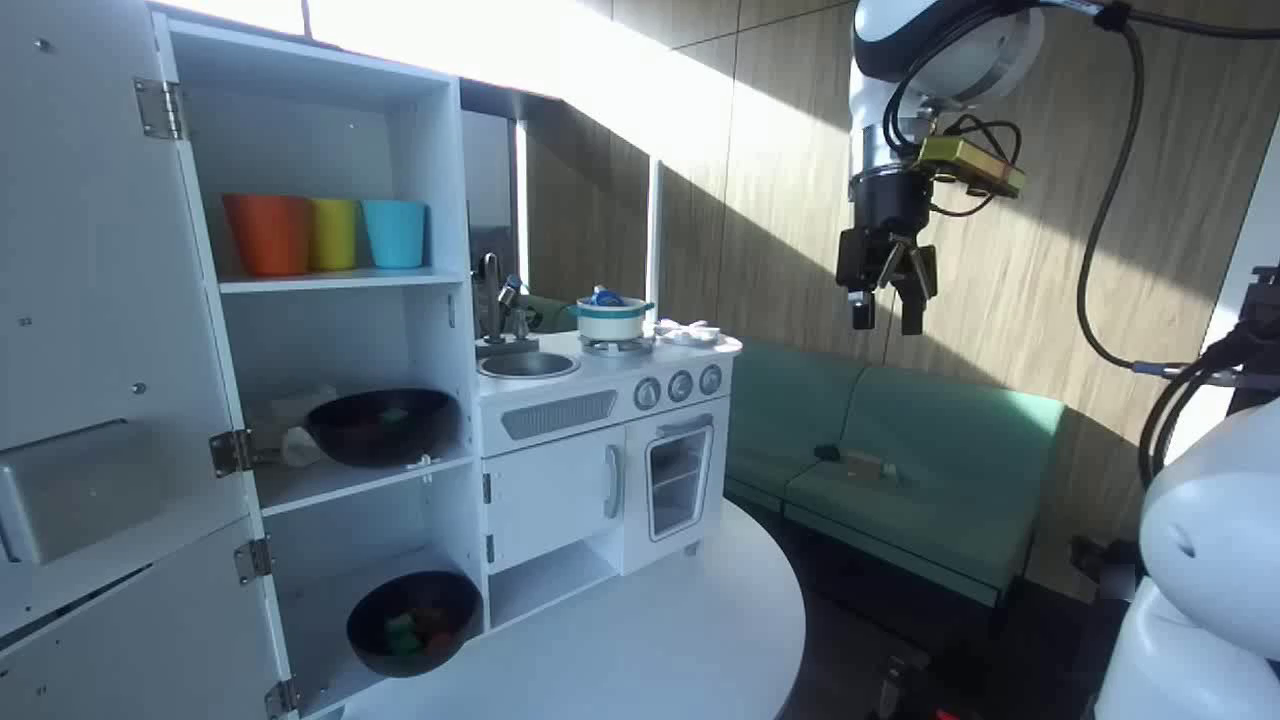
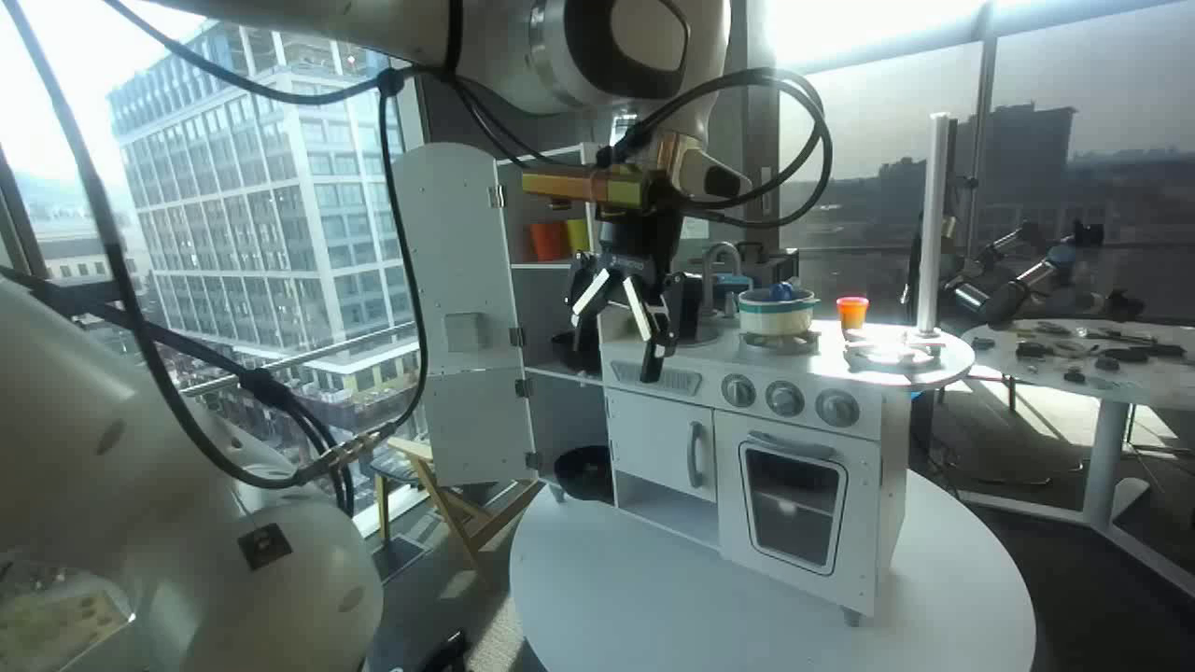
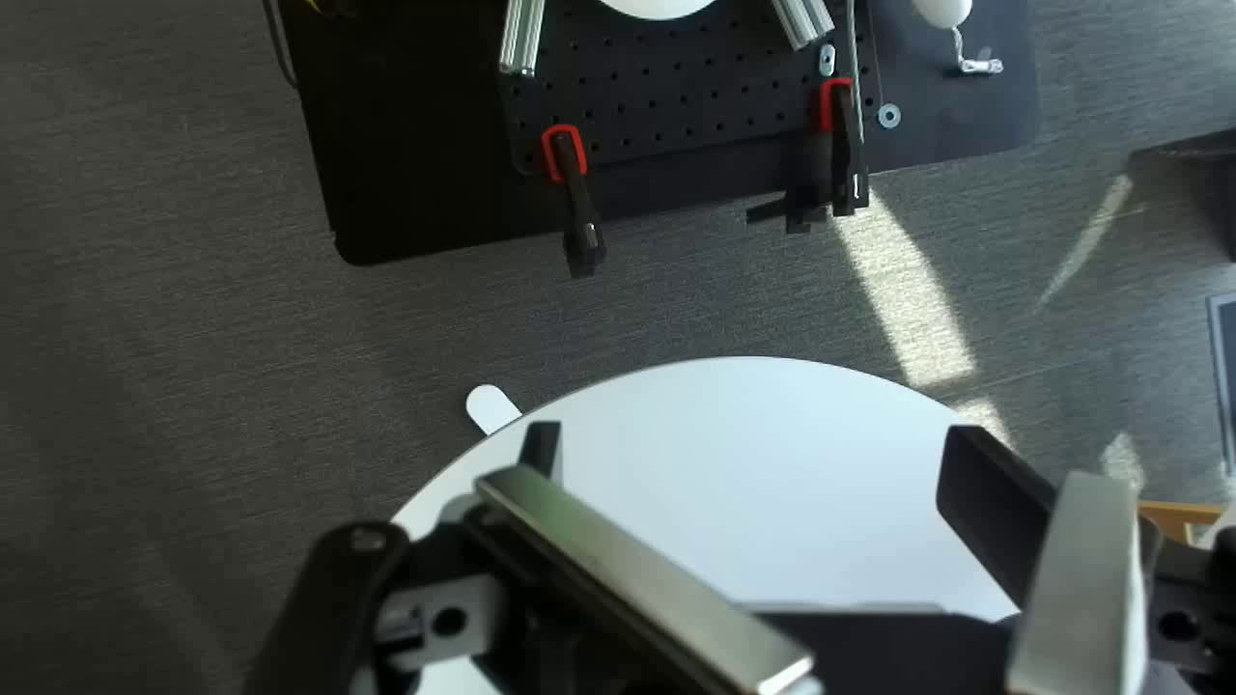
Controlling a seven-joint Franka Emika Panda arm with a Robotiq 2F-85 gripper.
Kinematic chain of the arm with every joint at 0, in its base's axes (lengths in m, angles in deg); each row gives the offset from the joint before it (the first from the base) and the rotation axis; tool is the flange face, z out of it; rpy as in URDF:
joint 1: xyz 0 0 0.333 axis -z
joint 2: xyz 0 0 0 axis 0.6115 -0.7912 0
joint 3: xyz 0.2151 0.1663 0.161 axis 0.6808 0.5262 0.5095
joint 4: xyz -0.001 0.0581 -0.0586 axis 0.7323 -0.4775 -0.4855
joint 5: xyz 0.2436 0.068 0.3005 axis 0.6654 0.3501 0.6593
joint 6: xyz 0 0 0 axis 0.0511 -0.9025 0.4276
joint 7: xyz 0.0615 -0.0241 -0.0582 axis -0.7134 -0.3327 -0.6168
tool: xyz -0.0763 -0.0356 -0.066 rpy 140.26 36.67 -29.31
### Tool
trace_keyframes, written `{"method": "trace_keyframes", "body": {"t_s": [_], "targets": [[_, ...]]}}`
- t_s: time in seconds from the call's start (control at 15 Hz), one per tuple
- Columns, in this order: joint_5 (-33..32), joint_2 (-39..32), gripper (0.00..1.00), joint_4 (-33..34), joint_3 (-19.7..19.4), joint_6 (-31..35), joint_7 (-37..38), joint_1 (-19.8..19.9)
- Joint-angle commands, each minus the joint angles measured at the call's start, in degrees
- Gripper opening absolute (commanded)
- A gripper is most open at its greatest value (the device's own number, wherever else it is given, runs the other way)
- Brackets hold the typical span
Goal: Turn the first right switch to the right
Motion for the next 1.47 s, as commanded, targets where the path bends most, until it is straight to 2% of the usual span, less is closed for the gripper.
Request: {"method": "trace_keyframes", "body": {"t_s": [0.0,0.6,0.87,1.0,1.13,1.2,1.4], "targets": [[0.23,-0.12,1.00,0.26,0.51,-0.09,-0.30,0.68],[0.23,-0.02,1.00,0.54,0.51,-0.09,-0.30,0.67],[-0.60,-2.43,1.00,-2.51,-1.06,8.93,-7.12,-0.34],[0.47,-6.20,1.00,-2.77,-2.78,13.79,-11.25,-0.48],[2.63,-13.14,1.00,0.85,-4.81,18.62,-15.64,-0.89],[6.67,-15.67,1.00,1.71,-6.38,21.83,-17.68,-1.25],[16.69,-23.08,1.00,3.70,-7.72,28.74,-21.49,-0.90]]}}
